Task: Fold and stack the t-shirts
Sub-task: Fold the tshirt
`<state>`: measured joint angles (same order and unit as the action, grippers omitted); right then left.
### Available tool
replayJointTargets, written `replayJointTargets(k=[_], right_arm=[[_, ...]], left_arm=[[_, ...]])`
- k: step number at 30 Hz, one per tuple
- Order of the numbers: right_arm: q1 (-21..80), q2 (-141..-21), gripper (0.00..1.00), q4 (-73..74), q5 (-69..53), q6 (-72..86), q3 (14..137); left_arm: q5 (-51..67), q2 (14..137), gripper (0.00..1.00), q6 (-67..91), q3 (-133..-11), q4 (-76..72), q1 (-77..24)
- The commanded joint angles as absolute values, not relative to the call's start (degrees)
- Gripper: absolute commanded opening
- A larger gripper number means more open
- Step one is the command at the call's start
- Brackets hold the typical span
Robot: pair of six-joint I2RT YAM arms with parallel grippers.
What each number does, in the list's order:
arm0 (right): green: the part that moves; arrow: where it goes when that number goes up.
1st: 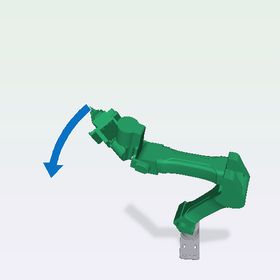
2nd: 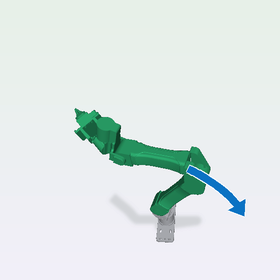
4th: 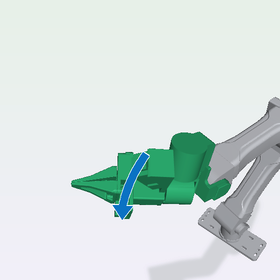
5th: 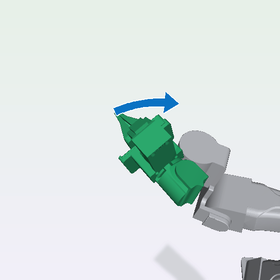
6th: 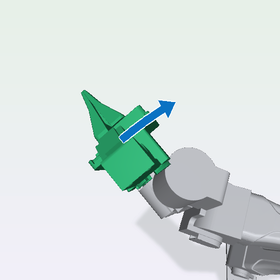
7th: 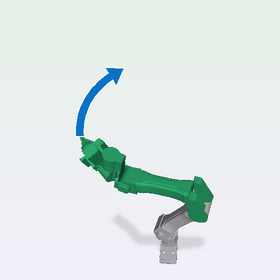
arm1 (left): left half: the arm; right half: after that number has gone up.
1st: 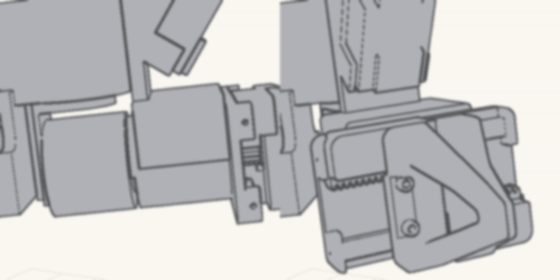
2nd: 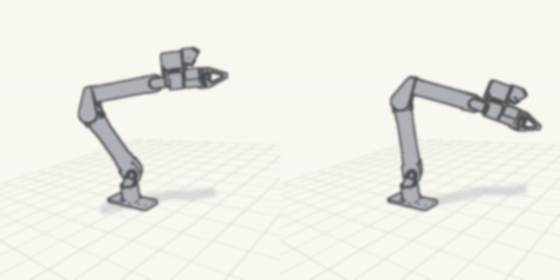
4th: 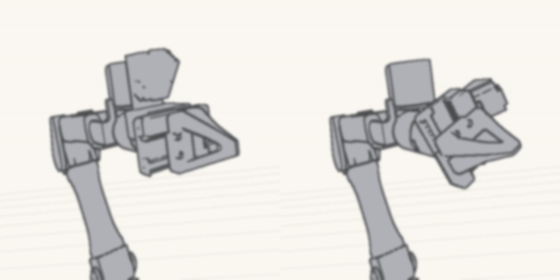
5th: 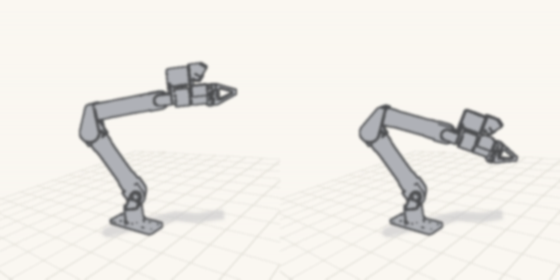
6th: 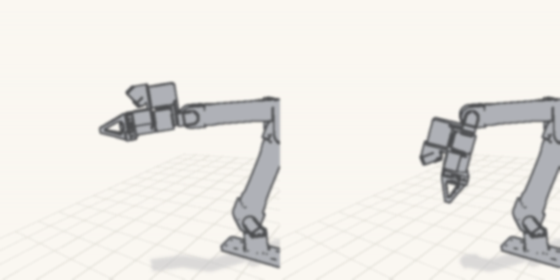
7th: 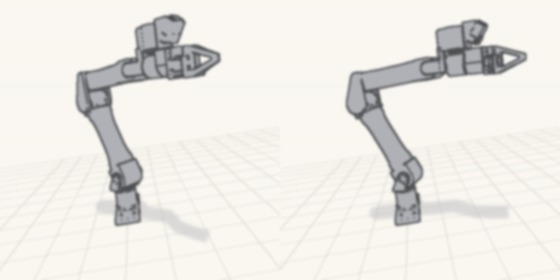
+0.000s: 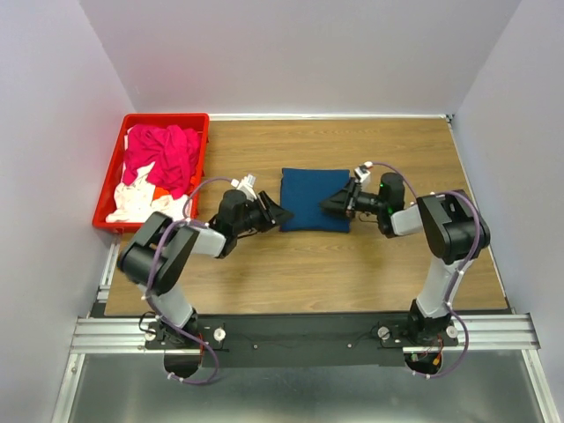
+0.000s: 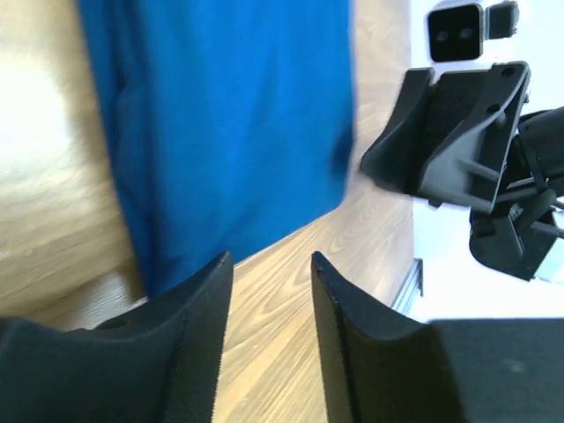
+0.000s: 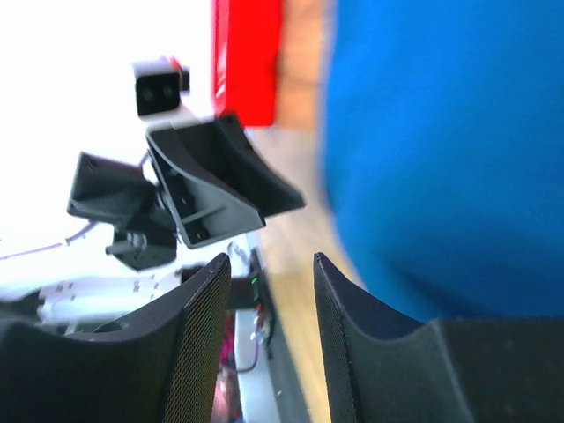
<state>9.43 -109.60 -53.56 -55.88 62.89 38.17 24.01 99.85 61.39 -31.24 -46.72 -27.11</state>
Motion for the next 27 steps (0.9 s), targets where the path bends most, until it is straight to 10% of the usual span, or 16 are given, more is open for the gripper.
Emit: replayJointTargets(k=[1,20,27], right_arm=[[17.29,-107.58,0.51,-53.96,-55.56,66.44,42.61],[22.06,-122.9,0.52,-52.39,-50.0,66.02,49.48],[21.8,-105.24,0.54,-2.08,-35.09,34.21,60.46]], left_arm=[[16.63,89.51,0.52,52.24,-34.62,-35.54,-26.9],[-14.07,61.35,0.69,28.57,-47.29,-1.5,-26.1],[-10.46,64.25,0.77,27.42,-49.21,1.65,-26.1]])
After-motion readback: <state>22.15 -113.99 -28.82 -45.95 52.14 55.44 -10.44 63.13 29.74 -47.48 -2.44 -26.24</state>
